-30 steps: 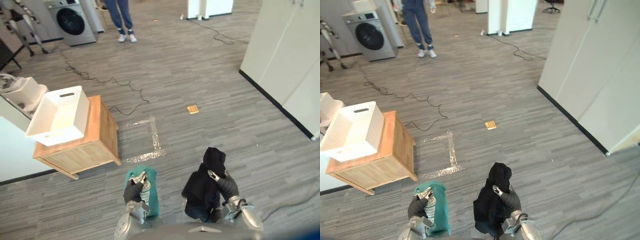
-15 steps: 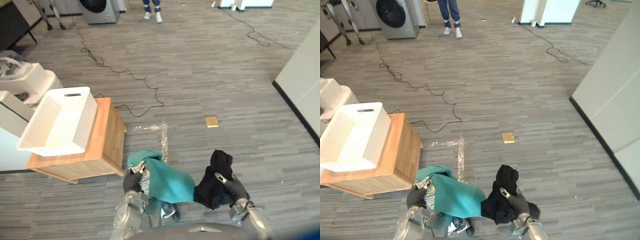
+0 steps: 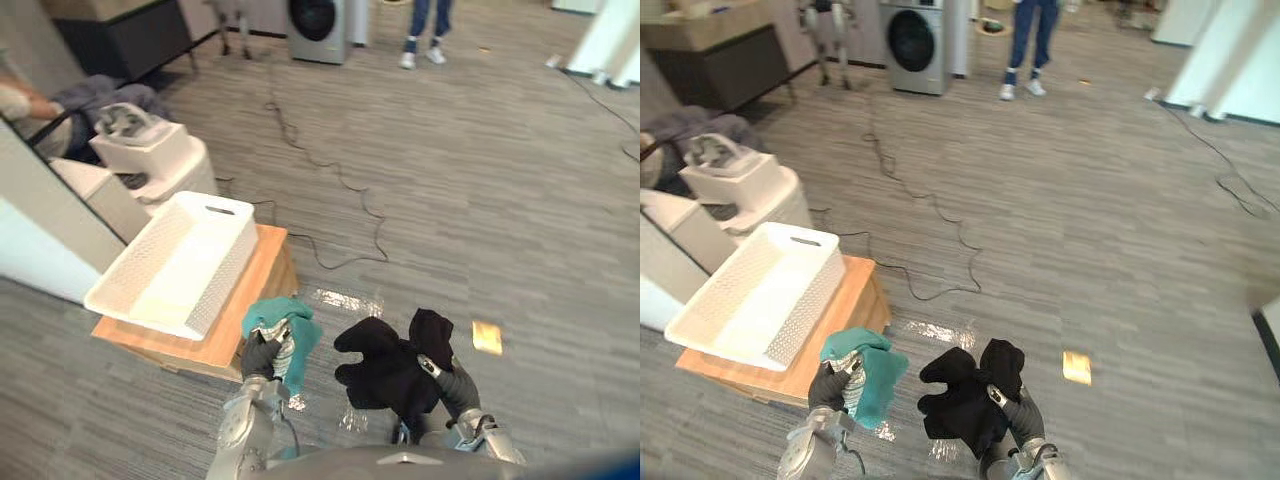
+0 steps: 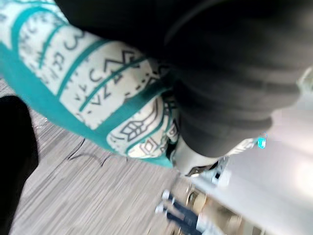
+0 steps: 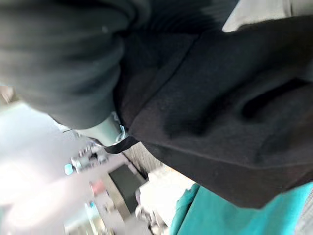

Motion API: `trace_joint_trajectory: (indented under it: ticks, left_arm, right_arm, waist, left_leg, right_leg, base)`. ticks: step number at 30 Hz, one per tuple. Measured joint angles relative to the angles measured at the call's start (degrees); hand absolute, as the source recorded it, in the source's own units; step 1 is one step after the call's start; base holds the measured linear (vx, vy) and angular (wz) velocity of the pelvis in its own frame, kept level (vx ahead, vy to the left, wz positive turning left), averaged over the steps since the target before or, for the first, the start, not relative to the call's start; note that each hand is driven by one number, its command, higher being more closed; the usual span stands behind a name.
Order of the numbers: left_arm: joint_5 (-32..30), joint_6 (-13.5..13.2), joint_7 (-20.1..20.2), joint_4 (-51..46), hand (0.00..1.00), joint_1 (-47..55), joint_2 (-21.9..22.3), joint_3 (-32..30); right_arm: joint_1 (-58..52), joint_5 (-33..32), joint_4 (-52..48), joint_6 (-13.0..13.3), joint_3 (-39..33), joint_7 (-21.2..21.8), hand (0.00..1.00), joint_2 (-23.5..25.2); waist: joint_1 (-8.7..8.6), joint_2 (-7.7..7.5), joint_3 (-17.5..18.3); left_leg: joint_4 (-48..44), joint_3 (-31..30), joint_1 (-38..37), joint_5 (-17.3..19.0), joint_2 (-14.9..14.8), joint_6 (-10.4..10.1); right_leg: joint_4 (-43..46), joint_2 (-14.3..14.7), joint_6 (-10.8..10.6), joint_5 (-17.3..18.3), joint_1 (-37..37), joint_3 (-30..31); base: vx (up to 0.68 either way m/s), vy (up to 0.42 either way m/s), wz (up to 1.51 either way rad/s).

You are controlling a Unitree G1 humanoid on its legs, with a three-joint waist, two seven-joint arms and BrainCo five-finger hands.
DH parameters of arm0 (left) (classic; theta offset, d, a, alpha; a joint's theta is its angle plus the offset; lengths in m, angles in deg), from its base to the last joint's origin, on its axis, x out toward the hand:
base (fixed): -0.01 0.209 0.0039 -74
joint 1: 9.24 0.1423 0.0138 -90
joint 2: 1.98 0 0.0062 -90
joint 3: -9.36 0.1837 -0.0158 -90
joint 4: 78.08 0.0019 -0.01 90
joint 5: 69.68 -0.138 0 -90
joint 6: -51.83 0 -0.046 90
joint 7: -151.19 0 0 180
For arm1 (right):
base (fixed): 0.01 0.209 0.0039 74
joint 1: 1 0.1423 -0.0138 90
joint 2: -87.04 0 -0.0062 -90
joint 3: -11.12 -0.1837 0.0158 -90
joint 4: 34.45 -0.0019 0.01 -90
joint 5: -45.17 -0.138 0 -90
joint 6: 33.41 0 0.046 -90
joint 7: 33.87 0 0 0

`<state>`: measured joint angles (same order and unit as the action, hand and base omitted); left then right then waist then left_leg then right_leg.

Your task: Tidy the bed and pick cloth on bed and put in laundry

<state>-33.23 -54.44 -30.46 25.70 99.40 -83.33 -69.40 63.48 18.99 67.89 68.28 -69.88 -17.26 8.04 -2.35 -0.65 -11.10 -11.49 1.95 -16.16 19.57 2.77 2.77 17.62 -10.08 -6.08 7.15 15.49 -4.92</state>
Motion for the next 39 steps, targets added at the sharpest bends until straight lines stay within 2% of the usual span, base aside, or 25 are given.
trace_joint_trajectory:
  ticks: [1,2,3,4,6,7,8,9,12,15,17,18,20,22,24,26,27,28,29,30,32,34,36,37,39]
  left_arm:
    - [0.0,0.02,-0.01,0.28,1.0,0.09,-0.75,0.53]
    - [0.01,0.03,-0.03,0.96,1.0,0.04,-0.74,0.6]
    - [0.03,0.12,-0.07,1.55,1.0,0.89,-0.08,0.92]
    - [0.05,0.06,-0.1,1.58,1.0,2.19,0.76,1.44]
    - [0.12,0.06,-0.22,1.74,1.0,2.68,1.93,1.44]
    - [0.13,0.02,-0.29,1.69,1.0,2.59,2.48,1.42]
    - [0.03,-0.18,-0.36,1.6,1.0,2.46,3.31,1.39]
    - [-0.03,-0.16,-0.34,1.56,1.0,2.48,3.85,1.4]
    - [-0.01,-0.15,0.11,-0.55,1.0,2.67,4.11,1.15]
    - [-0.02,-0.14,0.82,-4.42,1.0,3.22,4.19,0.55]
    - [-0.09,-0.13,1.47,-6.44,1.0,3.3,4.53,0.34]
    - [-0.12,-0.02,1.65,-7.46,1.0,3.38,4.56,-0.2]
    - [-0.13,0.41,1.64,-8.94,1.0,3.94,4.4,-0.79]
    - [-1.9,0.81,1.66,-9.64,1.0,4.22,4.38,-2.12]
    - [-2.27,1.22,1.77,-9.65,1.0,4.5,4.3,-2.36]
    - [-2.38,1.56,3.02,-9.69,1.0,4.51,4.46,-2.41]
    - [-2.63,2.32,3.76,-9.64,1.0,4.12,4.34,-2.38]
    - [-3.82,2.92,4.47,-9.82,1.0,4.13,4.1,-2.36]
    - [-4.15,3.2,5.21,-10.4,1.0,4.46,3.34,-2.42]
    - [-4.61,3.51,5.52,-10.48,1.0,4.6,2.19,-2.31]
    - [-4.69,4.63,5.51,-10.48,1.0,4.4,0.54,-2.3]
    - [-4.69,4.72,5.57,-10.48,1.0,4.3,-0.35,-2.23]
    - [-4.6,4.91,5.62,-10.48,1.0,3.91,-0.71,-2.23]
    - [-4.61,5.72,6.17,-10.46,1.0,2.92,-1.34,-2.11]
    - [-4.61,6.21,6.41,-10.45,1.0,2.02,-1.69,-1.59]
  right_arm:
    - [-0.02,-0.07,-0.05,0.56,0.32,0.15,1.0,-0.13]
    - [-0.08,-0.07,-0.05,0.57,0.35,0.16,1.0,-0.18]
    - [0.41,-0.05,-0.11,0.61,0.39,0.26,1.0,-1.2]
    - [1.14,0.02,-0.13,0.61,0.56,0.42,1.0,-2.8]
    - [3.51,0.13,0.07,0.53,0.75,0.57,1.0,-3.95]
    - [3.89,0.42,0.08,0.5,0.76,0.77,1.0,-4.21]
    - [4.42,0.88,-0.09,0.34,0.79,1.17,1.0,-4.42]
    - [4.62,1.39,-0.5,0.21,0.74,1.25,1.0,-4.54]
    - [4.74,2.84,-2.49,-0.1,0.73,1.48,1.0,-4.57]
    - [6.54,2.85,-2.42,-0.09,0.65,1.73,1.0,-4.61]
    - [6.63,2.87,-2.33,-0.09,0.65,1.5,1.0,-4.77]
    - [7.2,2.94,-1.34,-0.26,0.83,0.93,1.0,-4.39]
    - [7.95,3.49,-1.17,-0.47,1.22,0.08,1.0,-4.19]
    - [10.28,3.9,-1.11,-0.48,2.23,-1.06,1.0,-3.81]
    - [11.85,3.91,-0.98,-0.43,2.71,-1.72,1.0,-2.67]
    - [12.8,3.92,0.48,0.02,2.84,-2.48,1.0,-2.23]
    - [12.8,3.98,1.32,-0.07,2.94,-3.64,1.0,-1.93]
    - [12.04,4.02,1.65,-0.07,3.22,-4.96,1.0,-1.66]
    - [11.52,4.08,2.32,-0.05,3.6,-5.87,1.0,-1.3]
    - [11.49,4.61,3.59,-0.05,3.89,-6.49,1.0,-0.54]
    - [11.29,5.1,5.06,-0.06,4.53,-7.93,1.0,1.19]
    - [11.08,5.1,4.7,0.28,4.81,-8.49,1.0,2.15]
    - [11.04,5.04,4.24,0.85,4.82,-8.53,1.0,2.05]
    - [10.41,4.98,2.75,0.89,4.61,-8.92,1.0,2.1]
    - [9.27,4.96,0.05,0.93,4.49,-9.07,1.0,2.08]
  waist:
    - [-0.38,-0.75,-0.08]
    - [-0.29,-0.66,0.04]
    - [-0.05,1.61,0.08]
    - [0.33,4.12,0.47]
    - [-0.19,6.56,-0.13]
    - [-0.38,6.63,-0.33]
    - [-0.17,6.94,-0.46]
    - [0.07,6.82,-1.04]
    - [0.53,5.67,-1.62]
    - [2.24,5.72,-1.55]
    - [2.29,5.86,-1.42]
    - [3.19,4.92,-0.9]
    - [4.4,3.45,0.47]
    - [5.92,1.8,0.16]
    - [6.48,1.06,0.28]
    - [6.36,0.79,0.15]
    - [6.29,0.89,0.06]
    - [6.11,-0.03,-0.44]
    - [6.09,-1.06,-0.79]
    - [5.64,-1.36,-1.09]
    - [4.05,-2.23,-0.59]
    - [3.07,-2.37,-0.46]
    - [3.02,-2.14,-0.31]
    - [2.93,-2.01,-0.04]
    - [2.52,-1.9,0.13]
  left_leg:
    - [-1.83,-2.86,-0.33,2.93,-0.27,-0.31]
    - [-2.96,-3.99,-0.69,4.27,-1.26,-0.9]
    - [-4.73,-5.77,-0.87,6.87,-3.72,-1.88]
    - [-4.97,-6.13,-0.93,8.05,-6.11,-2.44]
    - [-11.88,-4.65,2.28,6.86,-7.84,-2.99]
    - [-16.8,-3.3,4.74,5.33,-8.55,-3.5]
    - [-26.82,0.13,9.4,0.31,-10.79,-4.89]
    - [-34.87,4.12,12.83,-0.96,-14.29,-5.42]
    - [-36.02,13.85,17.61,0.33,-16.62,-4.15]
    - [-22.01,22.04,19.3,-0.53,-15.39,-4.44]
    - [-11.35,25.86,19.97,-6.58,-13.53,-4.21]
    - [-7.52,26.06,19.73,-10.61,-11.52,-1.06]
    - [-2.34,25.18,18.95,-13.04,-7.86,0.11]
    - [-1.46,25.11,19.35,-14.05,-6.22,1.21]
    - [-1.43,25.04,18.93,-13.99,-5.23,1.47]
    - [-0.9,24.74,17.98,-11.39,-4.69,2.03]
    - [-0.96,23.66,16.81,-9.85,-3.85,1.91]
    - [-0.34,22.11,15.06,-9.44,-2.28,2.1]
    - [0.69,20.64,13.37,-9.38,-0.6,2.2]
    - [1.56,18.43,12.0,-9.59,0.44,2.64]
    - [2.75,14.45,11.0,-9.78,0.77,3.45]
    - [3.68,11.19,10.21,-9.95,0.58,3.25]
    - [5.03,7.83,9.16,-10.43,0.59,2.13]
    - [5.46,5.26,8.81,-10.52,0.52,1.38]
    - [5.24,2.76,8.2,-10.34,0.13,0.37]
  right_leg:
    - [-0.69,-0.13,-1.83,-3.06,0.19,3.23]
    - [1.29,0.44,-1.7,-4.65,0.17,3.85]
    - [6.29,2.45,-0.53,-4.71,0.95,3.84]
    - [11.08,3.84,1.83,-1.01,2.76,2.18]
    - [13.91,3.67,3.63,2.84,2.5,-0.98]
    - [13.65,3.38,4.14,3.2,1.7,-2.14]
    - [12.15,2.88,5.02,3.77,-1.39,-4.68]
    - [9.48,2.7,5.85,4.28,-6.3,-7.46]
    - [2.79,1.34,6.54,4.76,-15.54,-13.71]
    - [-1.16,0.2,5.69,4.73,-20.29,-18.9]
    - [-2.76,-0.59,4.18,4.71,-22.78,-23.26]
    - [-3.17,-1.54,2.41,4.93,-23.61,-24.28]
    - [-5.34,-2.64,1.08,4.13,-24.08,-24.61]
    - [-7.32,-3.37,0.12,3.55,-25.08,-24.88]
    - [-7.11,-4.18,-0.25,3.33,-26.31,-26.02]
    - [-1.07,-5.69,-1.2,4.06,-26.3,-26.18]
    - [5.79,-7.78,-1.52,5.02,-25.25,-25.49]
    - [18.01,-11.68,0.01,4.04,-21.68,-23.31]
    - [27.81,-14.3,2.16,0.41,-17.69,-18.85]
    - [34.55,-14.79,1.72,-2.71,-13.67,-13.7]
    - [40.95,-12.06,1.25,1.55,-8.53,-8.31]
    - [37.95,-8.93,1.22,4.68,-5.72,-7.5]
    - [27.67,-5.81,1.27,6.77,-4.22,-6.47]
    - [18.78,-3.29,0.97,6.8,-3.88,-4.39]
    - [10.03,-0.45,1.12,6.07,-4.01,-1.31]
  base:
    - [0.45,-0.358,1.16]
    - [0.46,-0.381,1.09]
    - [0.46,-0.367,0.63]
    - [0.56,-0.397,0.5]
    - [0.48,-0.295,0.52]
    - [0.35,-0.226,0.84]
    - [0.4,-0.254,0.97]
    - [0.47,-0.297,0.99]
    - [0.33,-0.193,1.0]
    - [0.24,-0.039,0.83]
    - [0.24,0.067,1.12]
    - [0.21,0.1,0.82]
    - [0.2,0.117,0.69]
    - [0.16,0.115,0.46]
    - [0.09,0.079,0.47]
    - [0.04,0.095,0.66]
    - [0.01,0.087,0.84]
    - [0.03,0.084,0.83]
    - [0.08,0.099,0.9]
    - [0.13,0.088,1.02]
    - [0.16,0.045,1.09]
    - [0.16,0.015,0.93]
    - [0.23,-0.011,0.89]
    - [0.28,-0.047,0.88]
    - [0.33,-0.107,0.8]
